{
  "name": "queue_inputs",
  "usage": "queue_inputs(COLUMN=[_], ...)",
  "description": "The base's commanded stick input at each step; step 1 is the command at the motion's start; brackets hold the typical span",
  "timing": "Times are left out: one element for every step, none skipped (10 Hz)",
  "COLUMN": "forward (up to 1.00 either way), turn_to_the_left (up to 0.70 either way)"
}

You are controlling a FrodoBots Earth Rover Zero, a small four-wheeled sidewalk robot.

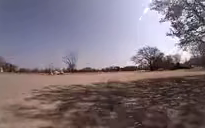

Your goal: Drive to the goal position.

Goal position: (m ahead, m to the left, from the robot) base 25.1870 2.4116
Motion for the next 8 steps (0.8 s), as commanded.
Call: queue_inputs(forward=[1.0,1.0,1.0,1.0,1.0,1.0,1.0,1.0], turn_to_the_left=[-0.11,-0.1,-0.06,-0.05,-0.05,-0.05,-0.05,-0.03])
